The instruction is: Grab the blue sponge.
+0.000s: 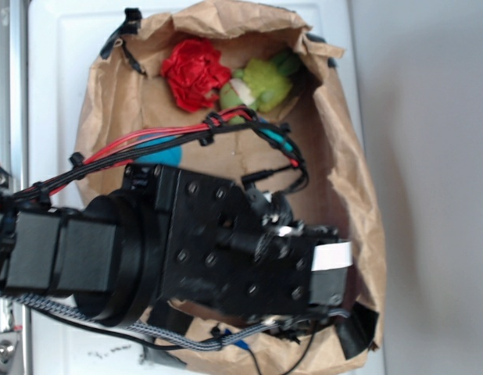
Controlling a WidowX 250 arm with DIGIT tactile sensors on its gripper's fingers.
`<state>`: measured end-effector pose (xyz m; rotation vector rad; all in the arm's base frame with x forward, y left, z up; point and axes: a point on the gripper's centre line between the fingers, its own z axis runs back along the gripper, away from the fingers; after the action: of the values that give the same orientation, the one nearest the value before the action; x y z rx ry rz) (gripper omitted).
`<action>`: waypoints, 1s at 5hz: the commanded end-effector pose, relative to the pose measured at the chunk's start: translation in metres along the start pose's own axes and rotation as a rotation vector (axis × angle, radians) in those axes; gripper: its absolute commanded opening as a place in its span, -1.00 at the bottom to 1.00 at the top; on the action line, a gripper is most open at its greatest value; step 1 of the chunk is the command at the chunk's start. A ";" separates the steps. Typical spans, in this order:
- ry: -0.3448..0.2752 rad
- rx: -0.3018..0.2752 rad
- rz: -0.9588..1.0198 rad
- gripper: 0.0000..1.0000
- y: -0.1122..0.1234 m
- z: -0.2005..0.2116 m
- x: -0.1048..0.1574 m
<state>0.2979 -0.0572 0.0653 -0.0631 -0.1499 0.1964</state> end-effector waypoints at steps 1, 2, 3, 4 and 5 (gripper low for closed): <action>-0.084 -0.077 0.003 1.00 -0.001 0.025 0.008; -0.038 -0.142 -0.019 1.00 -0.006 0.009 0.005; -0.026 -0.204 -0.029 1.00 -0.012 -0.005 -0.003; -0.052 -0.196 -0.035 1.00 -0.019 -0.019 -0.008; -0.101 -0.167 -0.001 1.00 -0.021 -0.029 -0.008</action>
<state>0.2966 -0.0757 0.0301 -0.2075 -0.2487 0.1990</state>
